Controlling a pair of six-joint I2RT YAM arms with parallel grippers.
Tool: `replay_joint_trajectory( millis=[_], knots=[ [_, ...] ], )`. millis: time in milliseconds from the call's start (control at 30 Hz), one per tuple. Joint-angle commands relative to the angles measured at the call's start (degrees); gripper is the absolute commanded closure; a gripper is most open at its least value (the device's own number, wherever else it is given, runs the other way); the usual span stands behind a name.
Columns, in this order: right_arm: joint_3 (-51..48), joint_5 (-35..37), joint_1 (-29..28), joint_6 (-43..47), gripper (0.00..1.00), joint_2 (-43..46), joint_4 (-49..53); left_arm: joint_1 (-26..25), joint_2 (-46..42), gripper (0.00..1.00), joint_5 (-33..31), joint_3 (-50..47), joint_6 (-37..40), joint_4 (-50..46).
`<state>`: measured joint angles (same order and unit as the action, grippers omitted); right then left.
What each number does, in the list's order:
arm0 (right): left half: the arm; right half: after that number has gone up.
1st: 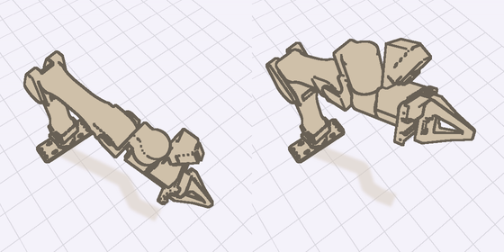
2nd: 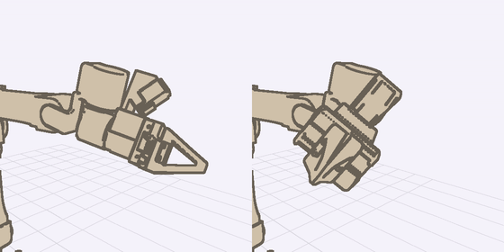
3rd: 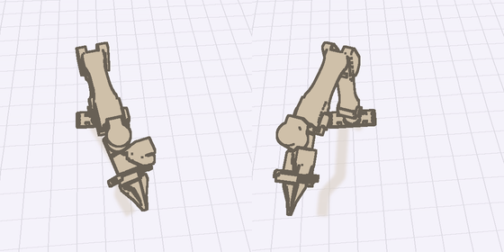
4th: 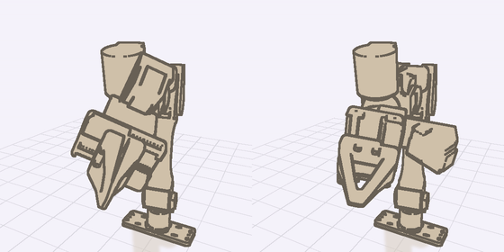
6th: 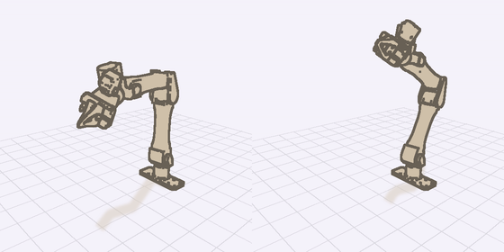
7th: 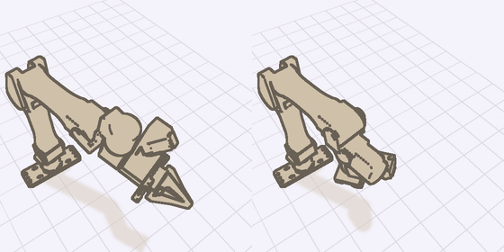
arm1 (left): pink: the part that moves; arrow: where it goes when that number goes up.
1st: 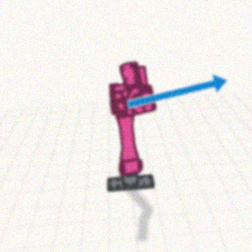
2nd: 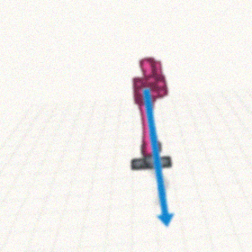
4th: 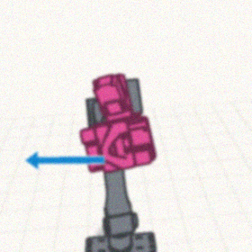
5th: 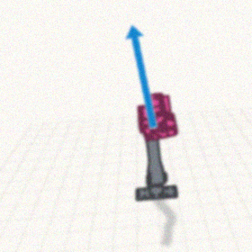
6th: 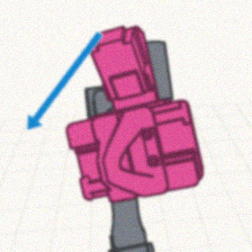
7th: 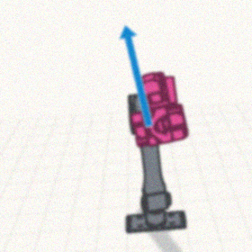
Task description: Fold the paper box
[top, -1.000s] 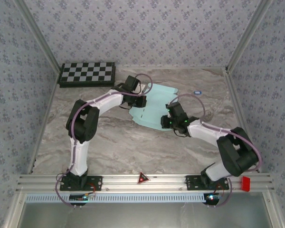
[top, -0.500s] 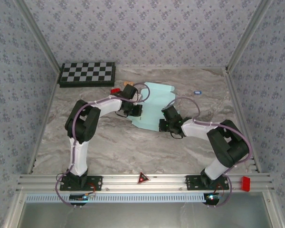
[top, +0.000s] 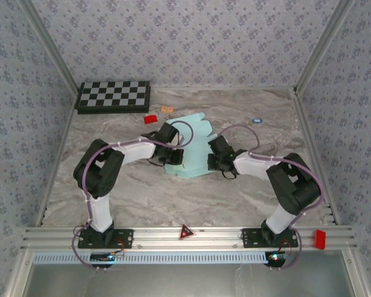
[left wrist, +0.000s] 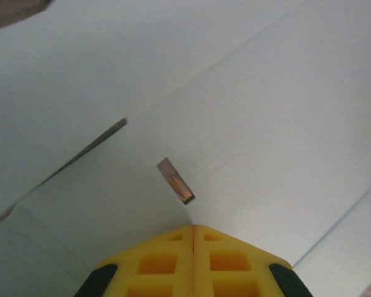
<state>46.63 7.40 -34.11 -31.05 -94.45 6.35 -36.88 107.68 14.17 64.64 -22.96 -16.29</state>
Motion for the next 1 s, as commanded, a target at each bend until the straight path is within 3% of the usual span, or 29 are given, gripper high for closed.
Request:
replay_joint_trajectory(
  millis=[0,200,500,633,767,967],
  knots=[
    [2.9,1.7,0.1,1.5,0.89,-1.7,3.6,-3.3,-0.7,1.0,0.7,-2.8,-4.9,-0.4],
    [6.3,1.9,0.9,3.4,0.89,-2.2,5.3,-6.0,-1.4,0.96,1.8,-0.6,-8.2,0.6],
    [5.9,1.1,0.9,3.7,0.89,5.1,6.9,-5.4,-5.6,0.77,-2.1,7.3,-7.1,-4.7],
    [3.0,-3.0,0.6,2.3,0.89,8.1,4.9,-2.7,-5.2,0.68,-3.1,10.5,-5.3,-5.8],
    [1.1,-4.9,-0.2,0.7,0.89,8.0,2.5,1.2,-1.8,0.7,-3.6,14.5,-1.6,-7.6],
    [-0.7,-8.0,-1.7,-2.4,0.92,4.9,-2.4,6.2,4.3,0.91,-3.4,19.6,4.1,-8.5]
  ],
)
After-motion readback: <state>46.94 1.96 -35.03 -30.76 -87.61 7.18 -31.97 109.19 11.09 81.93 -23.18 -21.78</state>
